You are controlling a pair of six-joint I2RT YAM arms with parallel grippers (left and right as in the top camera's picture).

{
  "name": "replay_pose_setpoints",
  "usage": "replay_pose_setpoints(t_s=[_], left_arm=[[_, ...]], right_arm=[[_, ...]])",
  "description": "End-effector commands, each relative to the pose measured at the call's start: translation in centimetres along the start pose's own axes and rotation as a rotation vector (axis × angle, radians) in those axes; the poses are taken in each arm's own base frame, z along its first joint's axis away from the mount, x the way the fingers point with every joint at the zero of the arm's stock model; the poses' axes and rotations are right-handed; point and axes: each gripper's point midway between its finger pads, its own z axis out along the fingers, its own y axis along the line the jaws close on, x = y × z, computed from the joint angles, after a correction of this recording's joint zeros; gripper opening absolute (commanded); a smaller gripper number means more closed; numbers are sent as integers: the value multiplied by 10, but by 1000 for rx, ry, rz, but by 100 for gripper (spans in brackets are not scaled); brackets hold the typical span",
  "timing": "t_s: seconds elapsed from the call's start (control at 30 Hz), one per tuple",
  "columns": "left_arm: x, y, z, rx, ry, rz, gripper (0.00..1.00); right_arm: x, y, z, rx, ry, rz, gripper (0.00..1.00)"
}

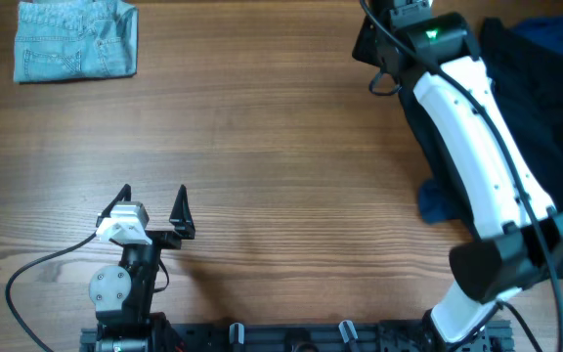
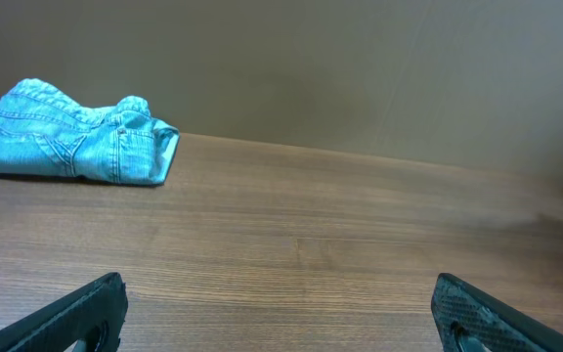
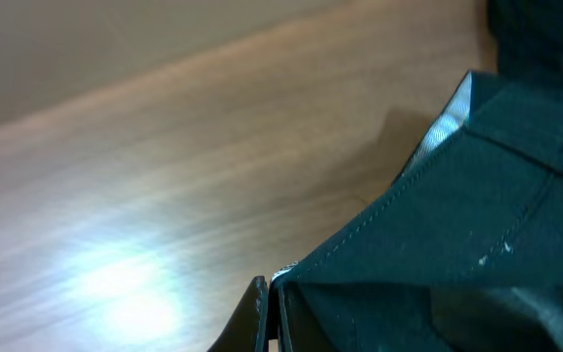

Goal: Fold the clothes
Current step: 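Drag the black trousers leftward toward the table center with the right gripper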

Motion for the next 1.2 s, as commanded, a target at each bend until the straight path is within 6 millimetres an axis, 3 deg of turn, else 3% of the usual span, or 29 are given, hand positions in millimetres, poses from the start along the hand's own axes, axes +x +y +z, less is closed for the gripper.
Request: replay_pose_setpoints(t_s=[0.0,0.17,0.27,0.37,0.5,0.77,0.93,1.07,1.17], left_arm=[[0,-2,-1,12,-1,19,100],[0,-2,-1,12,-1,19,100],[0,-2,-1,12,-1,19,100],[0,-2,-1,12,-1,19,100],[0,-2,-1,12,-1,19,100],[0,-2,-1,12,-1,19,100],[0,-2,-1,12,-1,19,100],[0,-2,-1,12,-1,19,100],[0,-2,-1,12,-1,19,100]], right_arm=[[-29,22,-70,-162,-136,23,4],[-48,34,-126,-303,-239,95,4],[-53,62,-158,-475,-267,108,4],[-49,90,-174,-587,-268,91,4],[-25,119,-153,-593,-202,30,4],[46,164,-60,-577,57,-144,5],[97,206,-23,-735,264,-175,5],[122,239,-29,-917,372,-192,7],[139,264,-50,-1087,426,-235,11]])
